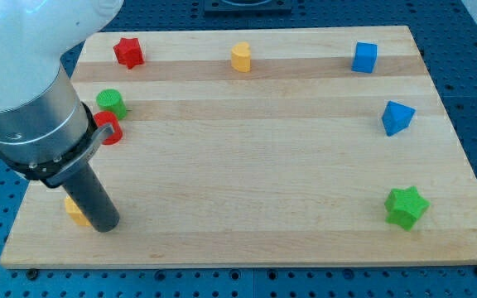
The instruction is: Point your arm at the right side of the yellow heart
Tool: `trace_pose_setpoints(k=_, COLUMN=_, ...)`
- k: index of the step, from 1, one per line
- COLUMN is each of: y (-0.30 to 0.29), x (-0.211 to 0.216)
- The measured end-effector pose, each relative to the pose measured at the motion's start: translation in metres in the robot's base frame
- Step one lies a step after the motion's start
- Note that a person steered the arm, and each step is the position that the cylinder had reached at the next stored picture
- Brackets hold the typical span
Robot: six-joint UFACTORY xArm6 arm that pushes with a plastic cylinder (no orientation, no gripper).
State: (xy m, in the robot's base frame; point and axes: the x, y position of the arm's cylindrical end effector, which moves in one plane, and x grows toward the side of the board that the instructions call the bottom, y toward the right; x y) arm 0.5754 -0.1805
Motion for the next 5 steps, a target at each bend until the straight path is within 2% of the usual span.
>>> trace_pose_setpoints(k=1, y=0.043, x=-0.011)
trace_pose_setpoints(k=2, y=0.145, x=-0.062)
trace_pose_setpoints(k=3, y=0.232, x=-0.136)
trace_pose_setpoints(k=4, y=0.290, x=-0.212)
trace_pose_setpoints(k=5, y=0.274, x=-0.241)
